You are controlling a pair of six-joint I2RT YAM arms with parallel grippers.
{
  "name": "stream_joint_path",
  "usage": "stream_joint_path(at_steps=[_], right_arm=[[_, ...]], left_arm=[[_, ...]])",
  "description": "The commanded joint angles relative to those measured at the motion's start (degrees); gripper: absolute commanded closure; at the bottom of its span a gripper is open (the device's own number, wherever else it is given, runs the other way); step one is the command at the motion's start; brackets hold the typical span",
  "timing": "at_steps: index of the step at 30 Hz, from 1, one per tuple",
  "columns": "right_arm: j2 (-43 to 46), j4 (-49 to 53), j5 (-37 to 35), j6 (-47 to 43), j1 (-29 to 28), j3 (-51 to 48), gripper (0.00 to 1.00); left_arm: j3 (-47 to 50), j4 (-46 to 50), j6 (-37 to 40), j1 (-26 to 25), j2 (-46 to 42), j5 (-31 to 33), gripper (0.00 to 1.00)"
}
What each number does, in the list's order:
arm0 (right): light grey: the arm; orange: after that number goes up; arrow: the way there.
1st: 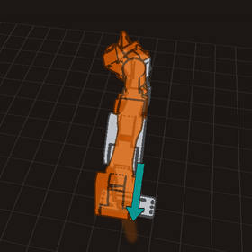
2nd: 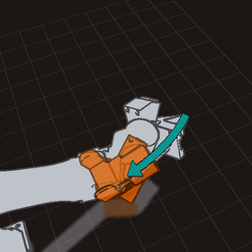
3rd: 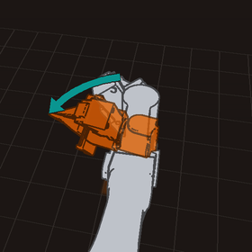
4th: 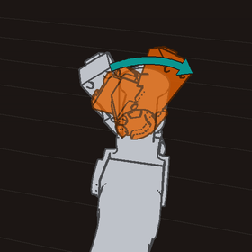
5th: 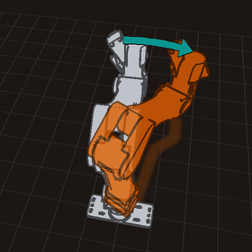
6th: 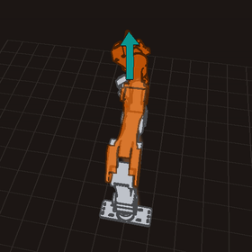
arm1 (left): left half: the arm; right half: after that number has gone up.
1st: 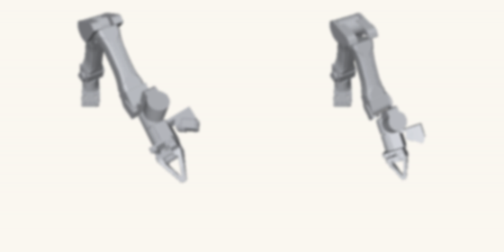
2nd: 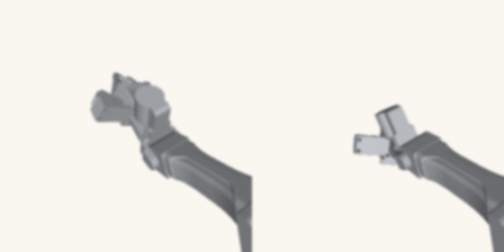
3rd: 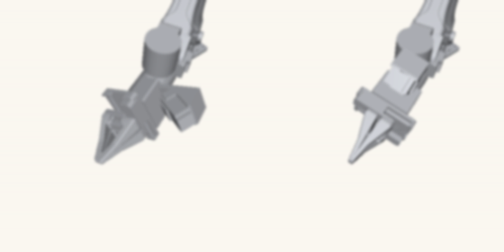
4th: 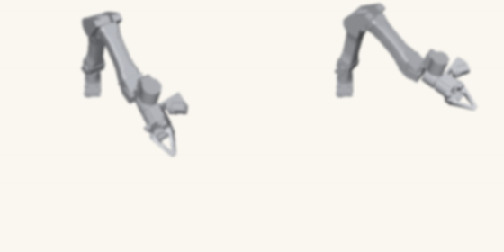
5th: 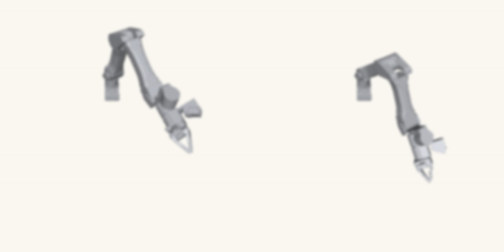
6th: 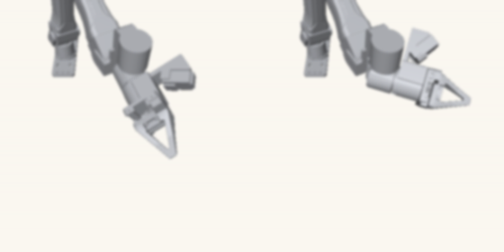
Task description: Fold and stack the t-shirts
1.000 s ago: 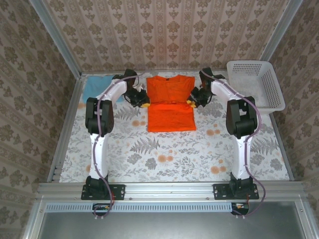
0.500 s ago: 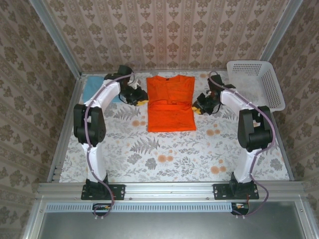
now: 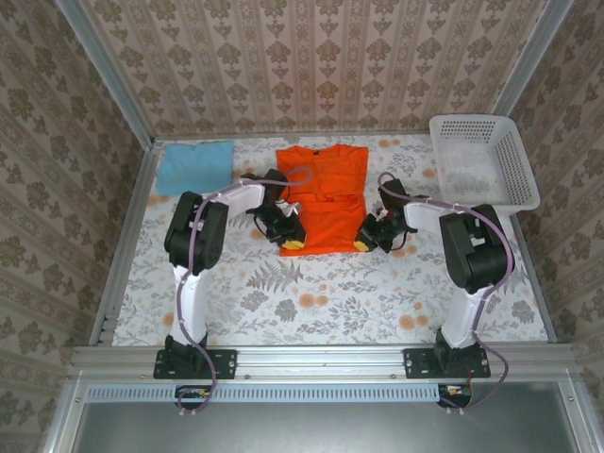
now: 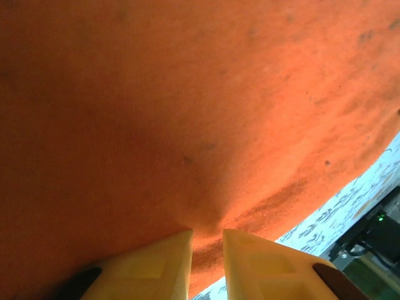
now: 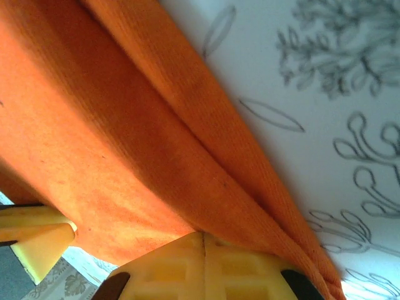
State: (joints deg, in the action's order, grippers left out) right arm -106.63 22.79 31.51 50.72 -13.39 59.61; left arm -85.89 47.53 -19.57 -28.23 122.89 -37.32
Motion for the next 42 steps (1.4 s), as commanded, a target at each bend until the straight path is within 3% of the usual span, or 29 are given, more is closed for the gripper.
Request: stream_joint_path(at_steps=[1, 10, 17, 30, 42], right_arm=[[1.5, 1.9, -3.1, -1.5, -0.6, -6.6, 0.95], [11.7, 2.0, -1.7, -0.7, -2.3, -17.1, 0.90], [18.8, 3.3, -2.4, -1.0, -3.1, -9.8, 0.83], [-3.7, 10.9, -6.2, -7.5, -2.3, 12.4, 0.88], [-10.7, 10.5, -6.9, -3.4, -0.2, 22.2, 0.83]], left_arm=[[6.8, 2.7, 3.2, -0.8, -2.5, 4.2, 0.79], [18.9, 4.8, 4.1, -1.9, -13.6, 5.5, 0.77], [11.3, 7.6, 3.7, -0.2, -15.7, 4.6, 0.72], [-3.9, 4.9, 1.4, 3.3, -5.3, 5.7, 0.62], [-7.5, 5.0, 2.7, 5.2, -5.8, 6.5, 0.43]])
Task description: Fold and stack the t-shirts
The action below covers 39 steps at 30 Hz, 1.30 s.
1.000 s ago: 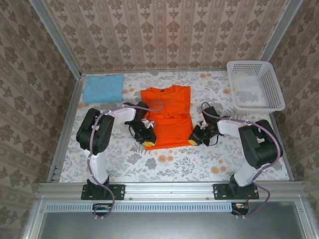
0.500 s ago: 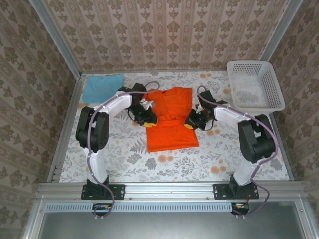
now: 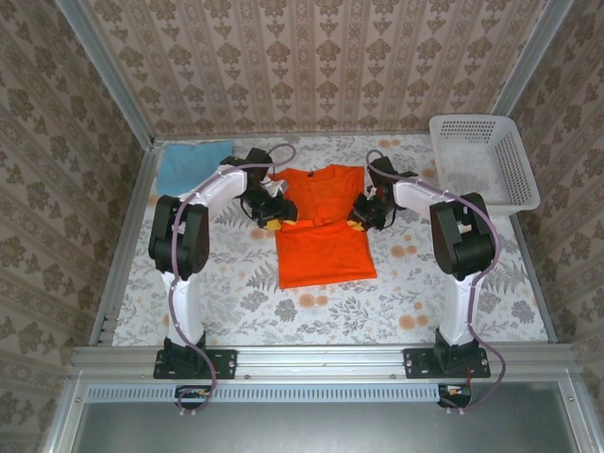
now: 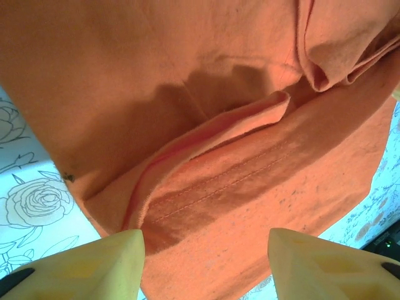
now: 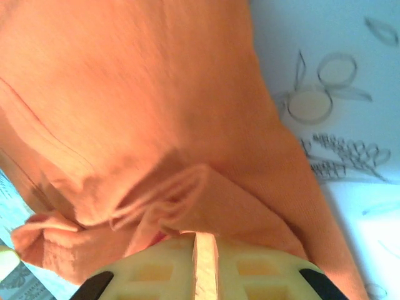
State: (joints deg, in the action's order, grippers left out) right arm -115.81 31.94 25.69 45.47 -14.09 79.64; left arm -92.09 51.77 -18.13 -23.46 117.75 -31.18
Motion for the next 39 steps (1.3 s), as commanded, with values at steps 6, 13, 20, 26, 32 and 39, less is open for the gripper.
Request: stream_joint_path(at_steps=[6, 13, 20, 26, 32, 39], right_arm=[[-4.0, 1.1, -0.9, 5.0, 1.7, 5.0, 0.81], [-4.3, 2.4, -1.2, 4.6, 3.1, 6.0, 0.79], [-5.5, 3.1, -1.1, 3.4, 4.0, 5.6, 0.79], [-5.5, 2.9, -1.6, 2.6, 5.1, 4.1, 0.79], [-1.5, 1.5, -0.8, 1.7, 5.8, 1.5, 0.74], [10.0, -0.8, -0.6, -2.1, 6.3, -8.4, 0.47]], left_arm=[[-1.6, -1.8, 3.6, -0.5, -3.3, -2.9, 0.43], [-4.4, -1.0, 7.0, -4.8, -1.6, -7.3, 0.50], [-4.3, 0.1, 4.9, -3.3, 3.5, 1.3, 0.55], [-2.2, -0.9, 1.7, 0.6, 6.7, 4.8, 0.54], [-2.0, -0.2, 0.6, 1.3, 5.1, 6.9, 0.47], [3.6, -0.8, -1.9, 2.3, -6.2, 7.6, 0.21]])
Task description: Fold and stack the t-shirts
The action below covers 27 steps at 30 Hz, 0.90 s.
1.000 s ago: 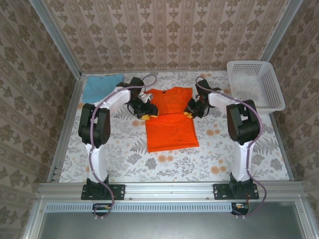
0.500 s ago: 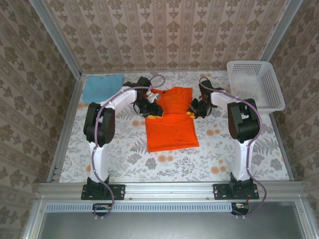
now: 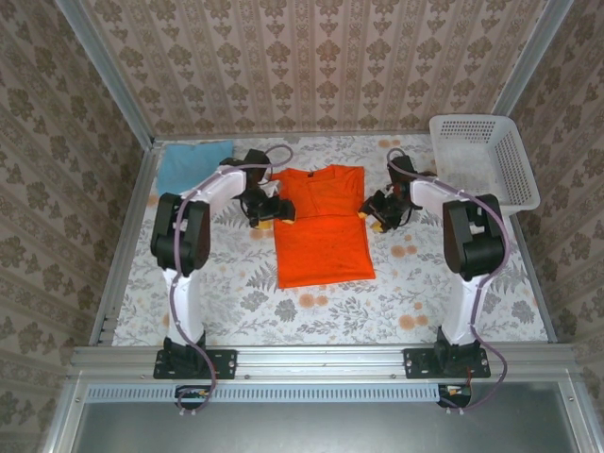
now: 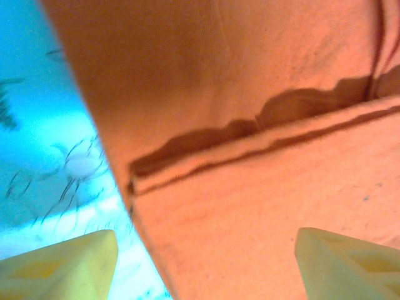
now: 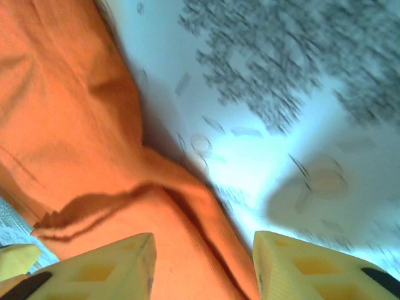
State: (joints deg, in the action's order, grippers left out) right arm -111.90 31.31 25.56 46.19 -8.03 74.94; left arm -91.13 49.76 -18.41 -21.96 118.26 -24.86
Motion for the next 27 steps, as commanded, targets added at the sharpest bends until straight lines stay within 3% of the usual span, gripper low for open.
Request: stream_joint_path(at_steps=[1, 6, 13, 20, 27], right_arm=[[8.2, -0.2, 0.2, -3.6, 0.1, -6.3, 0.44], [17.6, 0.4, 2.7, -7.9, -0.9, -17.8, 0.41], [25.4, 1.8, 3.5, -9.5, -5.4, -29.4, 0.43], [23.2, 0.4, 3.0, -8.8, -8.3, -29.9, 0.49], [21.2, 0.5, 0.1, -9.1, -8.9, -28.2, 0.57]], left_arm=[[4.6, 1.4, -1.8, 0.9, -8.5, 0.4, 0.21], [17.6, 1.1, -2.9, 0.6, -16.4, -8.3, 0.24], [32.1, -2.8, -7.8, -3.6, -22.0, -15.9, 0.42], [37.8, -8.0, -11.2, -6.8, -19.9, -17.9, 0.49], [37.0, -9.6, -12.4, -8.1, -16.7, -16.2, 0.55]])
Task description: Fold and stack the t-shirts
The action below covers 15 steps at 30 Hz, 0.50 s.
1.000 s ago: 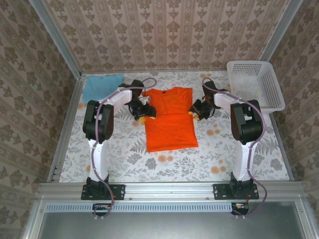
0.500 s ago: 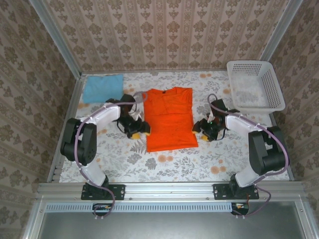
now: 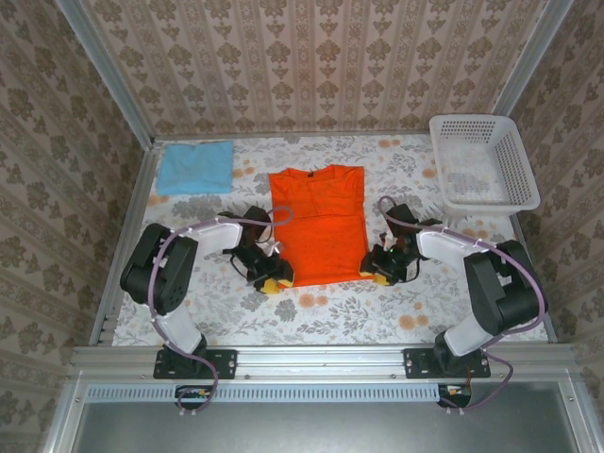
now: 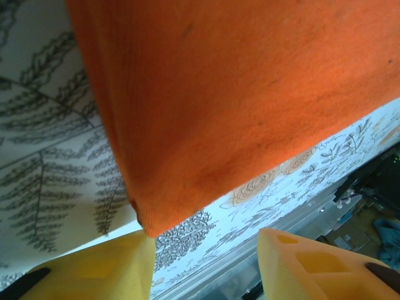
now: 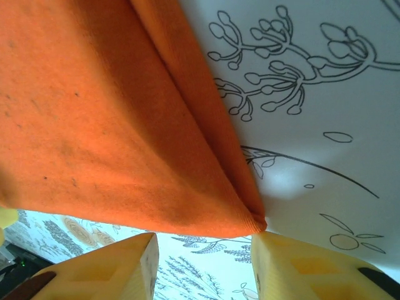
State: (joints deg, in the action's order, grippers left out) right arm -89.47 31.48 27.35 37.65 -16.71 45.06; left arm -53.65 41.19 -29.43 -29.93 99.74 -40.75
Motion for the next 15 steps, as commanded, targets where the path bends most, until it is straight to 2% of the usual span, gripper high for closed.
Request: stream_joint_path(at_steps=[1, 8, 15], right_arm=[[-1.6, 0.5, -2.1, -0.5, -0.2, 1.9, 0.58], [-3.0, 1.8, -4.2, -0.5, -0.3, 3.1, 0.71], [-4.0, 3.4, -5.8, -1.6, -0.1, 4.7, 0.90]], left_arm=[[-1.0, -0.8, -1.2, -0.1, 2.6, 0.1, 0.57], [-3.5, 0.9, -0.1, 0.2, 6.1, 1.5, 0.69], [-6.3, 3.3, 1.9, 0.8, 7.0, 6.0, 0.98]])
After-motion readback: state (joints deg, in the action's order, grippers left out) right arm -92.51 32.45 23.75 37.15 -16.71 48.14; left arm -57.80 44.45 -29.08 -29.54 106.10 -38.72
